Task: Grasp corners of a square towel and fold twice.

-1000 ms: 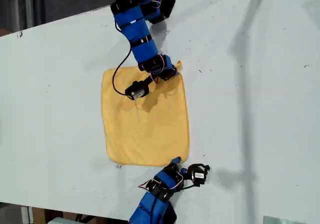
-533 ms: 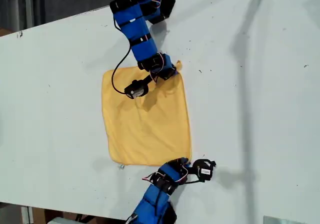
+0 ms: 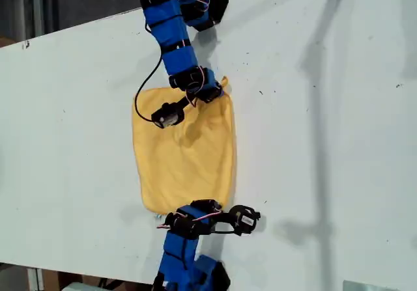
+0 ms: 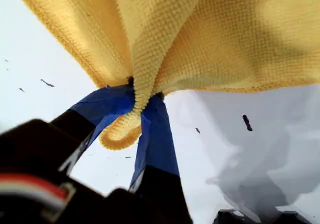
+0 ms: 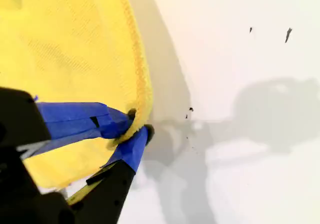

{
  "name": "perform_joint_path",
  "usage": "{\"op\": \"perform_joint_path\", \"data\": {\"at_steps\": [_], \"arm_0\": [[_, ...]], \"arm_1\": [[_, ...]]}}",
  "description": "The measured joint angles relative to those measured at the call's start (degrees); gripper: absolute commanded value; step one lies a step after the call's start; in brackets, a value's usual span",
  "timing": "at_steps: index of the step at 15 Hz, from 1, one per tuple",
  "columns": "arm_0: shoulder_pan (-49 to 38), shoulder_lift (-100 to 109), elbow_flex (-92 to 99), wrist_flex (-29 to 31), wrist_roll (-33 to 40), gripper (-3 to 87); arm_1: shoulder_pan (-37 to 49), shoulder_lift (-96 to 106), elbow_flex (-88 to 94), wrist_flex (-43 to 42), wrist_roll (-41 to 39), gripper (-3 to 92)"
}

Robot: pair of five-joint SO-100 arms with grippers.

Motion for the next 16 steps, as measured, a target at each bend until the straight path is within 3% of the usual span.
{"op": "perform_joint_path", "data": {"at_steps": [5,10,14,16], "arm_0": [[-14.0,18.3,4.1,0.6,17.4,-2.1],[-35.5,26.5,3.0,-0.3,38.1,-2.1],[-57.0,27.0,0.7,-5.4,49.4,-2.1],[-68.0,26.3,4.7,-16.5,55.6,-2.1]], "arm_1": [[16.4,12.8,-4.8,4.0,-9.8,-0.1],[35.5,7.3,-26.4,5.6,-22.5,-0.1],[49.2,7.4,-27.1,-12.9,-25.9,-0.1],[55.8,5.3,-21.5,-25.2,-25.9,-0.1]]}}
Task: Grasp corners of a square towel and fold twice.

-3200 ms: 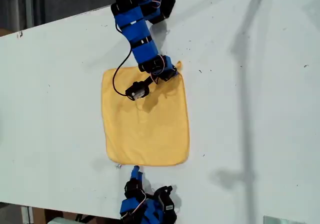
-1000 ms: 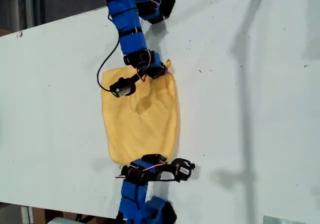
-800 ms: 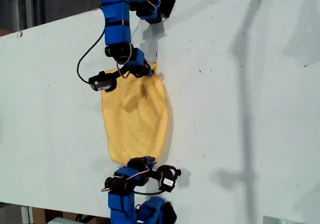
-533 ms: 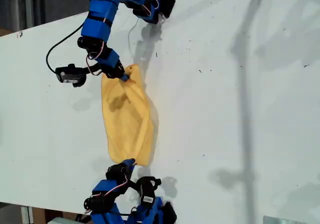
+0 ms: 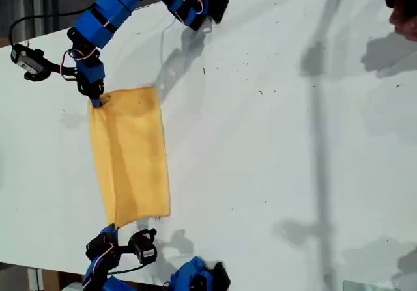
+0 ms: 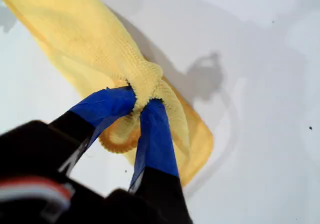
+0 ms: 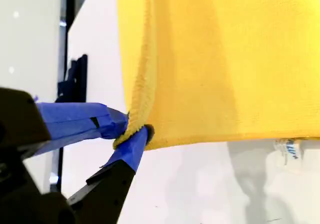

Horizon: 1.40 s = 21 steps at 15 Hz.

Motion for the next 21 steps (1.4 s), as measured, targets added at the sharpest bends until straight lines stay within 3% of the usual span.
{"op": "perform_joint_path", "data": {"at_steps": [3,5,9,15,21], "arm_0": [[-7.2,-10.3,2.2,-14.0,4.7,-2.1],[-8.3,-16.0,1.8,-17.7,6.9,-2.1],[-8.1,-18.1,2.6,-18.7,7.4,-2.1],[2.5,-9.9,18.9,-19.6,0.6,-2.1],[6.9,-2.7,31.1,-23.4,-2.7,-2.1]], "arm_1": [[2.5,-17.2,-1.9,-4.0,-0.4,-0.1],[4.0,-20.7,-3.7,-5.8,-0.4,-0.1],[4.9,-23.6,-6.3,-3.2,-0.4,-0.1],[2.9,-21.7,-6.0,10.6,4.5,-0.1],[0.6,-24.5,-5.3,14.2,5.9,-0.1]]}}
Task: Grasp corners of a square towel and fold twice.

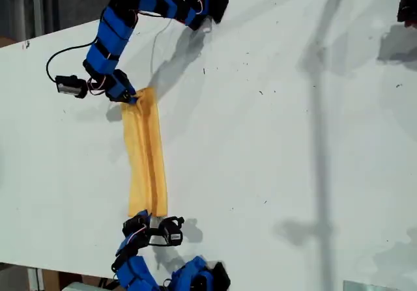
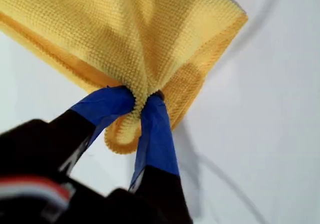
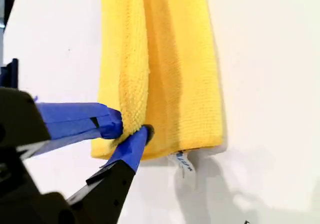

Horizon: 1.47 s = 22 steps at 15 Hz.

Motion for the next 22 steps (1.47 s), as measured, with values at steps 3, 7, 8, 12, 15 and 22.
{"op": "perform_joint_path", "data": {"at_steps": [3,7,8,12,15,22], "arm_0": [[0.2,0.0,0.0,-0.5,1.1,13.1],[1.4,-0.8,-0.1,0.4,1.8,12.8],[2.1,-0.6,0.5,-0.2,1.6,13.3],[6.2,2.7,4.5,-2.9,-0.3,15.3],[4.7,5.4,7.8,-3.1,-3.1,13.4],[-2.5,17.1,16.4,-2.0,-8.7,11.5]], "arm_1": [[-0.1,-0.6,0.0,0.6,0.6,29.1],[-0.5,-0.7,0.0,1.1,0.6,28.7],[-0.6,-0.7,0.0,1.1,0.6,28.6],[-0.4,0.9,3.0,1.8,1.8,29.6],[4.3,7.6,9.3,1.1,3.1,32.1],[4.9,7.4,9.6,0.4,3.6,33.6]]}}
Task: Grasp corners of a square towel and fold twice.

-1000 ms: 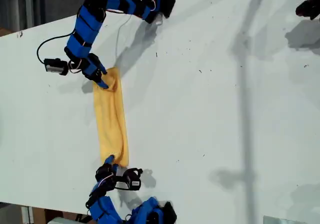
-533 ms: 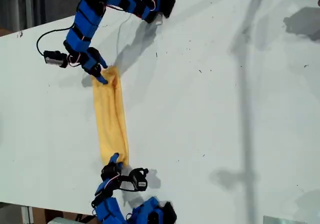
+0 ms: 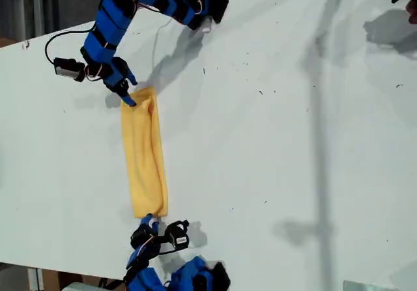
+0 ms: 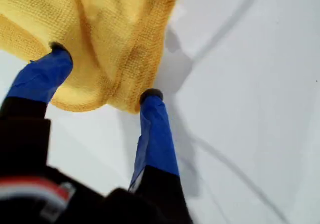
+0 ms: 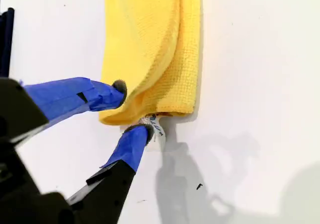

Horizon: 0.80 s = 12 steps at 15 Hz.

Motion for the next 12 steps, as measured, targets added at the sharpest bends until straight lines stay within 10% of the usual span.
{"op": "perform_joint_path", "data": {"at_steps": [6,8,12], "arm_0": [[-6.5,23.8,11.6,7.9,-5.0,14.5],[-9.2,32.7,14.7,12.7,-5.4,14.6],[-7.8,51.2,22.0,21.4,-9.8,14.1]], "arm_1": [[1.8,-22.3,-19.3,5.1,-3.4,34.1],[2.0,-26.9,-26.1,9.3,-5.2,1.2],[4.5,-28.7,-26.5,11.5,-2.6,-0.1]]}}
